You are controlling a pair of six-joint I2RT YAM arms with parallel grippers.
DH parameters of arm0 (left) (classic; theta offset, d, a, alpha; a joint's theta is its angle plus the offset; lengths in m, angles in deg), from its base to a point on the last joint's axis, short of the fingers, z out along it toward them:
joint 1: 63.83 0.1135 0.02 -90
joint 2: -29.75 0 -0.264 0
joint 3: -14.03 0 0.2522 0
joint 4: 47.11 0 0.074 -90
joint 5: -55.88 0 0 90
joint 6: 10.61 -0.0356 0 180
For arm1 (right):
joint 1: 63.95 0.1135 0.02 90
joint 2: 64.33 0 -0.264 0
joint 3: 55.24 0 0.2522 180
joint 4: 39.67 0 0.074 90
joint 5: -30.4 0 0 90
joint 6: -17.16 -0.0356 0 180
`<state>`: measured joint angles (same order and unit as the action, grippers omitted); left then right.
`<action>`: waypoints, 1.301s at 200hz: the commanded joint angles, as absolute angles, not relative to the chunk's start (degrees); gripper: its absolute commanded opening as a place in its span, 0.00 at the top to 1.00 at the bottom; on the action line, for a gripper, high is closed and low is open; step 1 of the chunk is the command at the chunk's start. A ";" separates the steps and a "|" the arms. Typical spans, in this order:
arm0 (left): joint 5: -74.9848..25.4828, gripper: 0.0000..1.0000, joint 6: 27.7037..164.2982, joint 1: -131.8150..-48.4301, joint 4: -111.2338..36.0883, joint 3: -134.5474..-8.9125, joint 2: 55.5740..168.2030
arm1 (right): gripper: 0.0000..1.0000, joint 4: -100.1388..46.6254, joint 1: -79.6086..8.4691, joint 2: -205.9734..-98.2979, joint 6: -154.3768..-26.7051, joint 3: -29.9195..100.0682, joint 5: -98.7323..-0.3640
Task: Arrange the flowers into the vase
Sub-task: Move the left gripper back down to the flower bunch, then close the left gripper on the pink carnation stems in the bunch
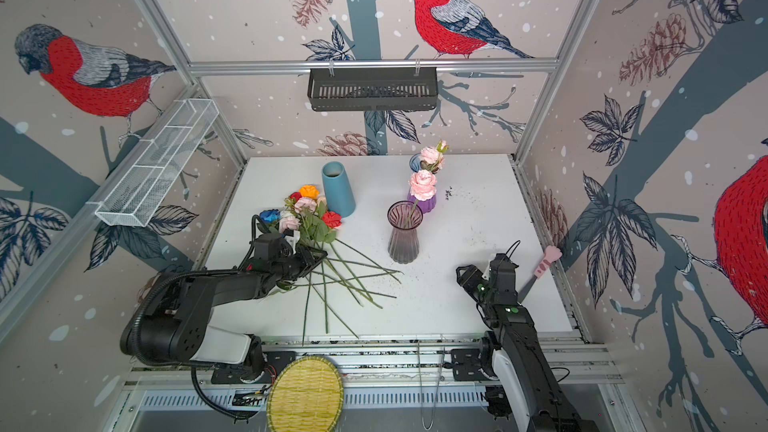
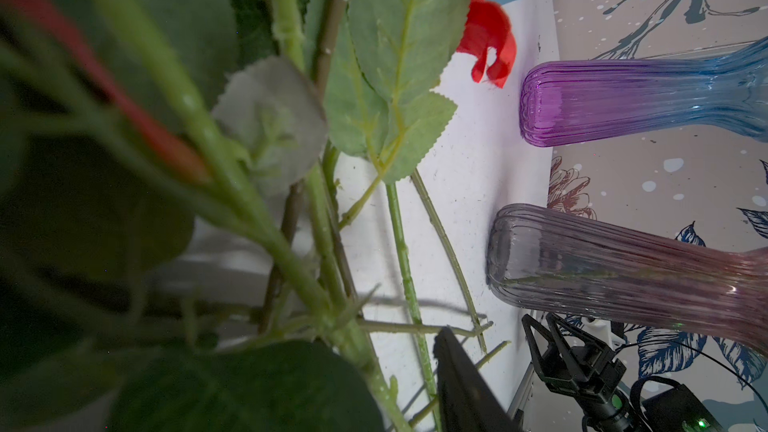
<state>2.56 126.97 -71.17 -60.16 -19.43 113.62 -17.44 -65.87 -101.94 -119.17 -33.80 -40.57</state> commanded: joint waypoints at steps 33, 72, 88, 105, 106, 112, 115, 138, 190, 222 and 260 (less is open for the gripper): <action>3.56 0.74 127.03 -71.13 -61.80 -20.38 115.60 | 0.42 -18.61 -65.73 -101.96 -118.78 -33.84 -40.79; 4.07 0.89 127.04 -71.04 -62.43 -20.21 115.62 | 0.42 -18.50 -65.73 -101.86 -118.81 -33.77 -40.78; 3.86 0.96 127.03 -71.04 -62.43 -19.96 115.12 | 0.42 -18.41 -65.73 -101.86 -118.81 -33.75 -40.79; 3.63 0.99 127.04 -70.96 -62.45 -19.64 114.42 | 0.42 -18.47 -65.77 -101.90 -118.81 -33.77 -40.80; 3.61 0.99 127.08 -70.96 -62.49 -19.62 114.36 | 0.42 -18.45 -65.74 -101.88 -118.76 -33.76 -40.80; 3.50 1.00 127.12 -70.95 -62.61 -19.44 114.09 | 0.42 -18.52 -65.79 -102.00 -118.76 -33.74 -40.85; 3.43 1.00 127.12 -70.95 -62.61 -19.38 113.88 | 0.42 -18.52 -65.76 -101.96 -118.80 -33.76 -40.85; 3.06 1.00 127.30 -70.69 -62.87 -18.68 112.69 | 0.42 -18.54 -65.78 -102.12 -118.81 -33.75 -40.79; 1.48 1.00 128.14 -70.21 -63.54 -16.73 108.25 | 0.42 -18.52 -65.72 -102.04 -118.80 -33.79 -40.79; 1.02 1.00 131.35 -69.46 -67.88 -16.17 103.21 | 0.42 -18.19 -65.79 -101.97 -118.63 -33.51 -40.75; 0.57 1.00 137.05 -69.46 -71.74 -19.03 97.12 | 0.42 -17.73 -65.71 -101.53 -118.53 -33.45 -40.88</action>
